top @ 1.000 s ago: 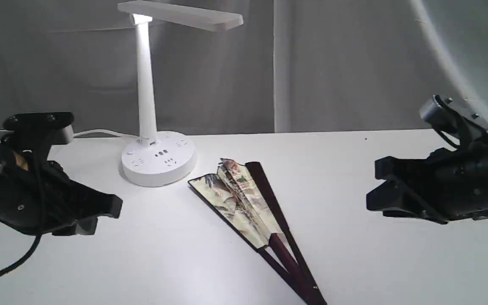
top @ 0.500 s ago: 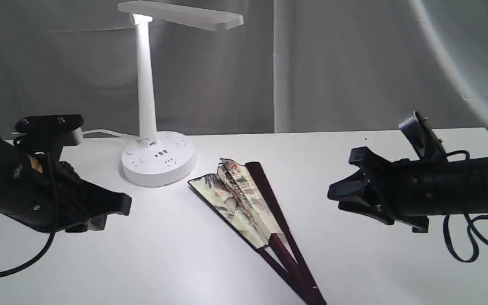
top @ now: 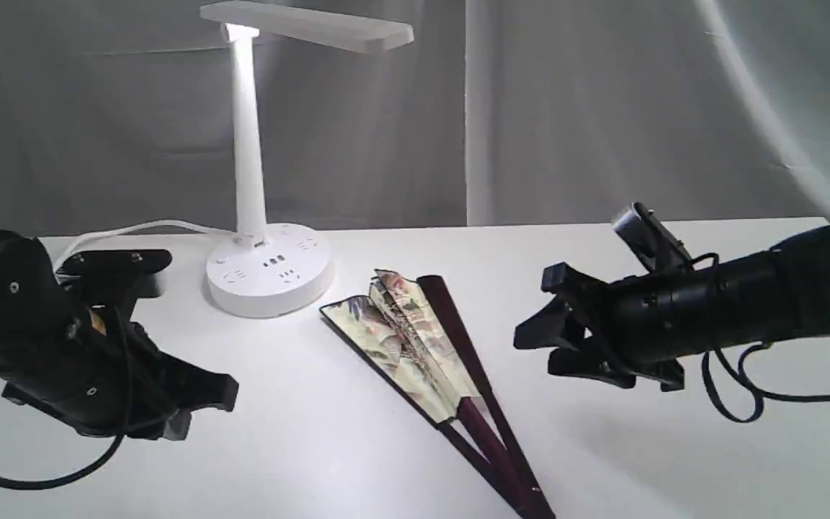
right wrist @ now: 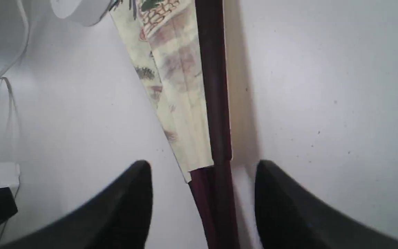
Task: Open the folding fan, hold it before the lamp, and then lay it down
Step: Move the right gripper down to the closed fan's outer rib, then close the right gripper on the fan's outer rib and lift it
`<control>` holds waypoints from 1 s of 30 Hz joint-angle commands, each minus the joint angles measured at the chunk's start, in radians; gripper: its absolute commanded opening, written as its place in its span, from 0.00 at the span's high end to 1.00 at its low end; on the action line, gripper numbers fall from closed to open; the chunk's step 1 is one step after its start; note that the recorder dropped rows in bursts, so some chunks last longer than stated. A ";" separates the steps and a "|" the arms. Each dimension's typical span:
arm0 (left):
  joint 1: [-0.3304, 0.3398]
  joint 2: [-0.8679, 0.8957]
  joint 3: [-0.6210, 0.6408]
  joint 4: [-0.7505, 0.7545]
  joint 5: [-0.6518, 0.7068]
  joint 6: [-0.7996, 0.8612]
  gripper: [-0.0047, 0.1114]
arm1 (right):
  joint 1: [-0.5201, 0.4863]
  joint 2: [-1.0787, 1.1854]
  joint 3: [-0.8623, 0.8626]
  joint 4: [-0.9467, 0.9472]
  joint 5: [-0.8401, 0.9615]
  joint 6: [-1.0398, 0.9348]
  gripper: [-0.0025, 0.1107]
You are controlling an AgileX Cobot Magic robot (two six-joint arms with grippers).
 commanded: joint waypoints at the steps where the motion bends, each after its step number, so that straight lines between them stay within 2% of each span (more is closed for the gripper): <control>1: -0.006 0.003 -0.004 -0.011 -0.012 -0.001 0.78 | 0.018 0.042 -0.075 -0.069 0.039 0.071 0.55; 12: -0.006 0.003 -0.004 -0.029 -0.012 -0.001 0.78 | 0.046 0.204 -0.284 -0.105 0.048 0.222 0.55; 23: -0.006 0.003 -0.004 -0.036 -0.014 -0.001 0.78 | 0.117 0.258 -0.296 -0.136 0.012 0.241 0.56; 30: -0.006 0.003 -0.004 -0.038 -0.014 -0.001 0.78 | 0.165 0.265 -0.296 -0.127 -0.089 0.236 0.56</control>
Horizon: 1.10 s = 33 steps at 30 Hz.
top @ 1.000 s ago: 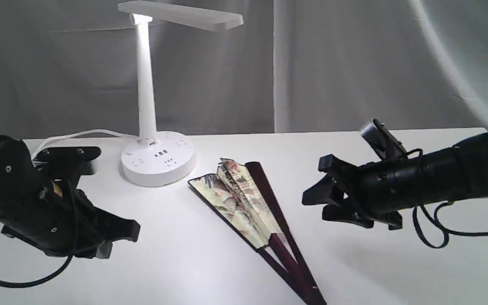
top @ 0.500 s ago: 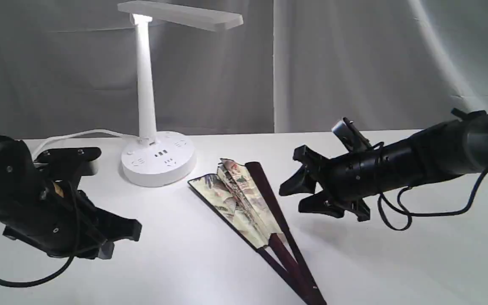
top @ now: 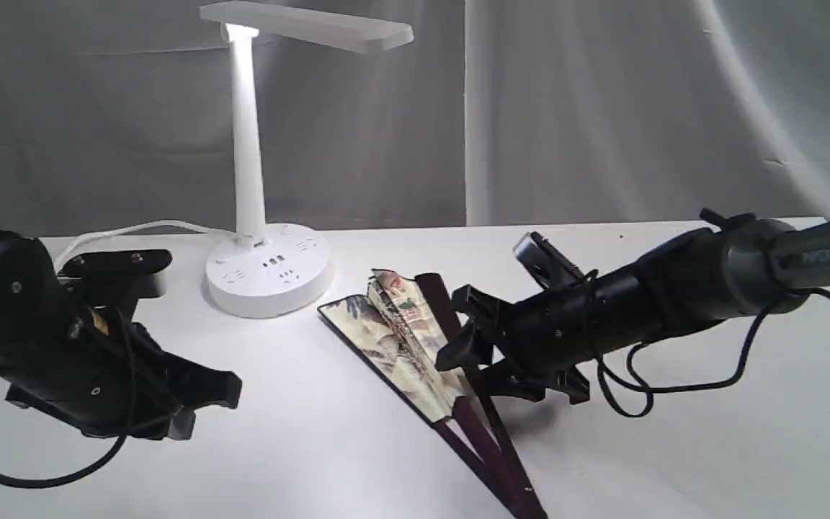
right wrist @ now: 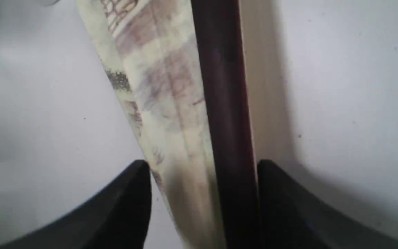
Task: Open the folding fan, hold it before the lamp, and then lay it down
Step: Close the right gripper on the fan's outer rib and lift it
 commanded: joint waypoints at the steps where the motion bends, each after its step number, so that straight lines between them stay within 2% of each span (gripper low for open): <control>1: -0.004 0.001 -0.004 -0.010 -0.007 -0.001 0.78 | 0.013 0.003 -0.001 0.001 -0.063 -0.006 0.56; 6: -0.004 0.001 -0.004 -0.010 -0.007 -0.001 0.78 | 0.011 0.003 -0.001 0.015 -0.065 -0.006 0.63; 11: -0.004 0.001 -0.004 -0.010 -0.007 -0.001 0.78 | 0.011 0.003 -0.001 0.015 -0.061 -0.006 0.79; 19: -0.004 0.001 -0.004 -0.010 -0.007 -0.001 0.78 | 0.002 0.003 -0.001 0.002 -0.012 -0.006 0.98; 33: -0.004 0.001 -0.004 -0.015 -0.018 -0.001 0.78 | -0.053 -0.034 -0.001 0.020 0.212 -0.082 0.98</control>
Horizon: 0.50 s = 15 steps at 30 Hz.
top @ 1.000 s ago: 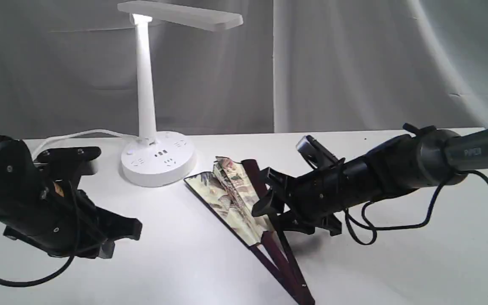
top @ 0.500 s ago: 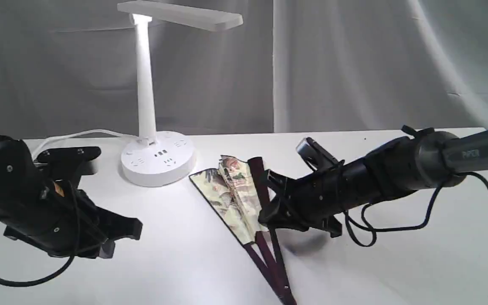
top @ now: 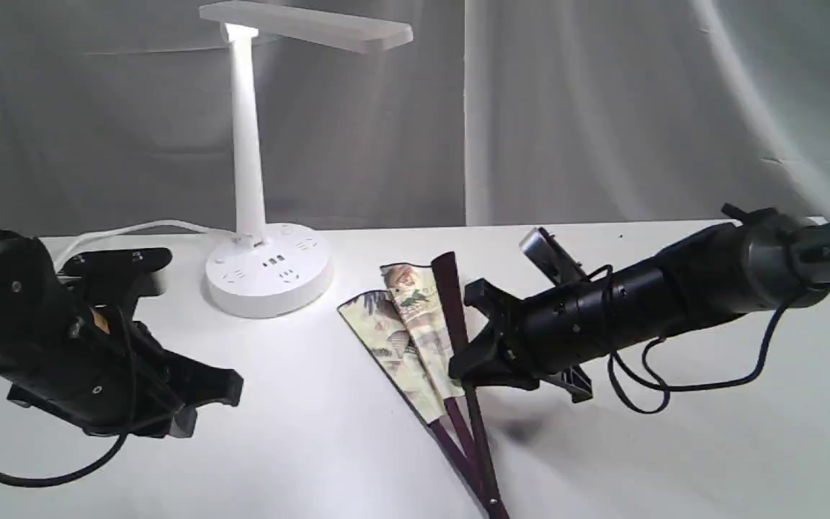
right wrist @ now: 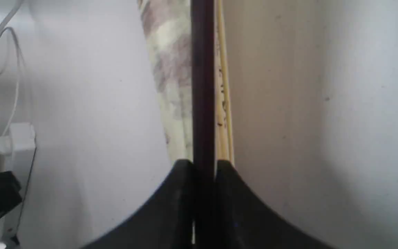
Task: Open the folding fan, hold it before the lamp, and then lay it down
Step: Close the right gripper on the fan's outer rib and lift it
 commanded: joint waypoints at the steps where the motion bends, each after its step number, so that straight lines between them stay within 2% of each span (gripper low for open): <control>1: -0.004 0.001 -0.004 -0.023 -0.012 -0.002 0.78 | -0.006 -0.036 0.003 0.007 0.075 -0.025 0.98; 9: -0.004 0.001 -0.004 -0.061 -0.023 0.002 0.78 | -0.022 -0.071 0.003 0.011 0.189 -0.070 0.98; 15: -0.004 0.001 -0.004 -0.082 0.024 0.017 0.78 | -0.039 -0.097 0.003 0.011 0.237 -0.084 0.98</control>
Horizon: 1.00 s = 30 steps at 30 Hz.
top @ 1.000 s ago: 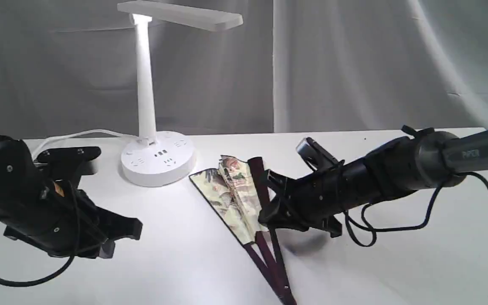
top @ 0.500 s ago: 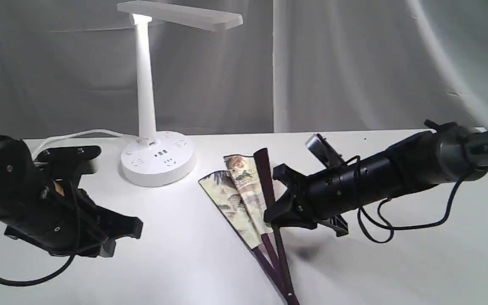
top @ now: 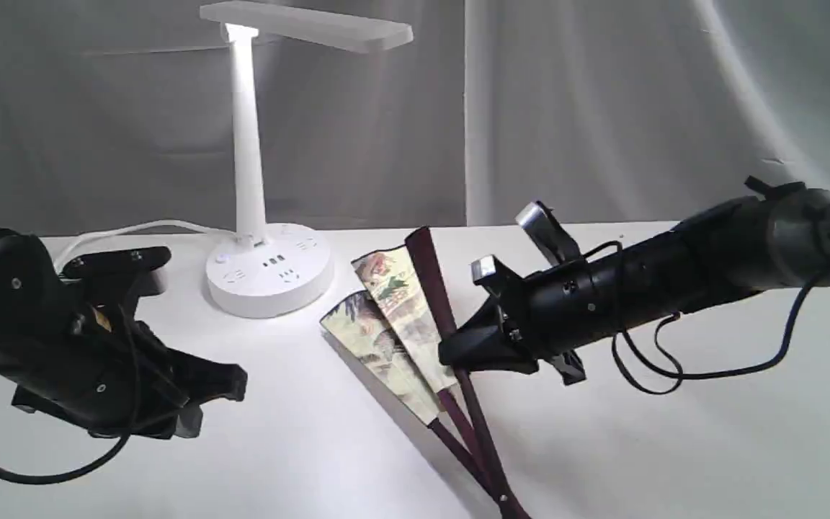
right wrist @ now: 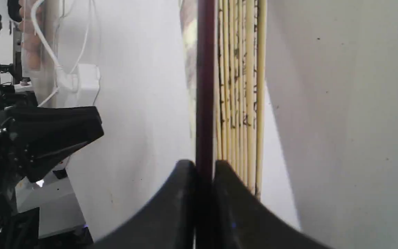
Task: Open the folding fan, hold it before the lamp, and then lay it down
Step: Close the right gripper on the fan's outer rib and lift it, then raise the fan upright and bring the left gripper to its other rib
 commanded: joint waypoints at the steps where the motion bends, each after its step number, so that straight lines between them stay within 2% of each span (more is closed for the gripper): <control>1: -0.004 0.001 -0.004 -0.061 0.013 0.010 0.78 | -0.013 -0.030 0.003 0.013 0.040 -0.018 0.98; 4: -0.004 0.001 -0.004 -0.241 -0.024 0.033 0.78 | -0.016 -0.033 0.003 0.031 0.109 -0.018 0.98; 8: -0.004 0.003 -0.004 -0.490 -0.076 0.250 0.78 | -0.016 -0.033 0.003 0.035 0.155 -0.018 0.98; 11: -0.004 0.008 -0.004 -0.575 -0.102 0.398 0.72 | -0.016 -0.033 0.003 0.037 0.155 -0.019 0.98; 15: -0.004 0.015 -0.004 -0.567 -0.136 0.478 0.59 | -0.016 -0.033 0.003 0.037 0.155 -0.019 0.98; 17: -0.004 0.015 -0.004 -0.567 -0.154 0.536 0.58 | -0.016 -0.033 0.003 0.037 0.155 -0.019 0.98; 21: -0.004 0.013 -0.027 -0.558 -0.135 0.588 0.67 | -0.016 -0.043 0.008 0.033 0.155 -0.019 0.98; 24: -0.004 0.013 -0.068 -0.466 -0.056 0.574 0.75 | -0.024 -0.079 0.030 0.033 0.155 -0.019 0.98; 28: -0.010 0.013 -0.098 -0.363 -0.008 0.431 0.75 | -0.052 -0.139 0.089 0.048 0.155 -0.030 0.98; 30: -0.028 0.013 -0.098 -0.310 -0.010 0.413 0.75 | -0.068 -0.160 0.121 0.060 0.155 -0.056 0.98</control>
